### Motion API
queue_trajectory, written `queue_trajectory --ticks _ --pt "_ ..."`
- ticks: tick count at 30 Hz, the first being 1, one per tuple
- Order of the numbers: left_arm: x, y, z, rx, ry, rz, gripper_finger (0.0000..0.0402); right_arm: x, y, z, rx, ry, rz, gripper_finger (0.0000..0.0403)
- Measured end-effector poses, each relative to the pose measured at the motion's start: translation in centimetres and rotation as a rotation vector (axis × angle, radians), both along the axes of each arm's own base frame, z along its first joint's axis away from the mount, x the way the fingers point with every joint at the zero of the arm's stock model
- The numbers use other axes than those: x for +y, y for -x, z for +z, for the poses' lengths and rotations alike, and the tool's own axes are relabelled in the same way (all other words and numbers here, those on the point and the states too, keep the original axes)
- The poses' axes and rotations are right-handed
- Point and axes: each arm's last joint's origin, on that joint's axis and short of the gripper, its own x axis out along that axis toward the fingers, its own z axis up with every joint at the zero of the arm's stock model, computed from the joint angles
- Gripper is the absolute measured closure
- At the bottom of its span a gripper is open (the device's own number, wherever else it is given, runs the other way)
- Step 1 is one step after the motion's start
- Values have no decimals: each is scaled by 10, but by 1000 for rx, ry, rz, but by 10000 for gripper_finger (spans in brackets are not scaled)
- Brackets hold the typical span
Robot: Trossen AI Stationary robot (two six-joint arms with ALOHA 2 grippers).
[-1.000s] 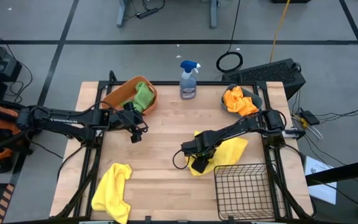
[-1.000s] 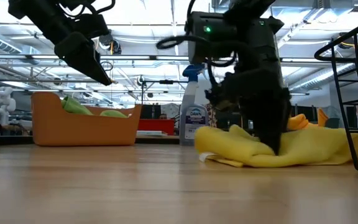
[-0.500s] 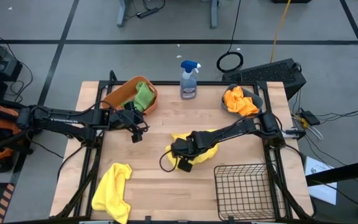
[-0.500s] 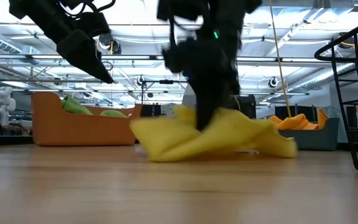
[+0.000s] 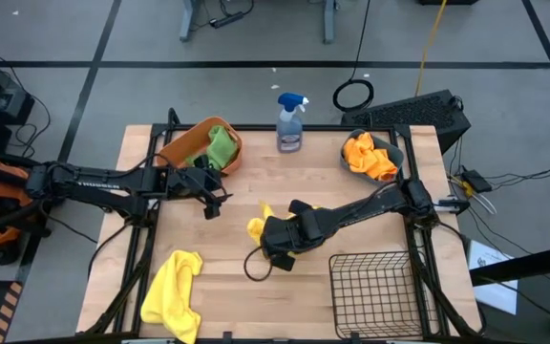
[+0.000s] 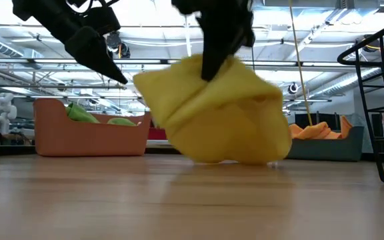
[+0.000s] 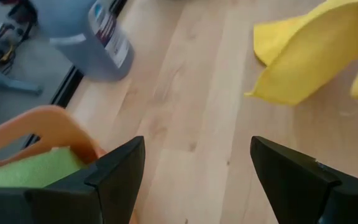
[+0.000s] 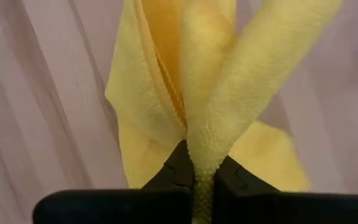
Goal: Sort microfiber towel by color & place in baskets
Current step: Put the right yellow microfiber towel into the wire basket
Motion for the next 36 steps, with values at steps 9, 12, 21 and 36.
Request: queue_trajectory --ticks 9,12,21,36 --pt "-6 -10 13 -160 41 -164 104 22 14 42 -23 45 1 400" --pt "-10 -12 15 -186 30 -209 104 29 20 51 -19 38 -14 400" --pt "-27 -20 24 -304 66 -389 104 49 34 52 7 61 -10 400" --pt "-46 -39 19 -367 71 -533 104 59 38 52 7 60 17 399"
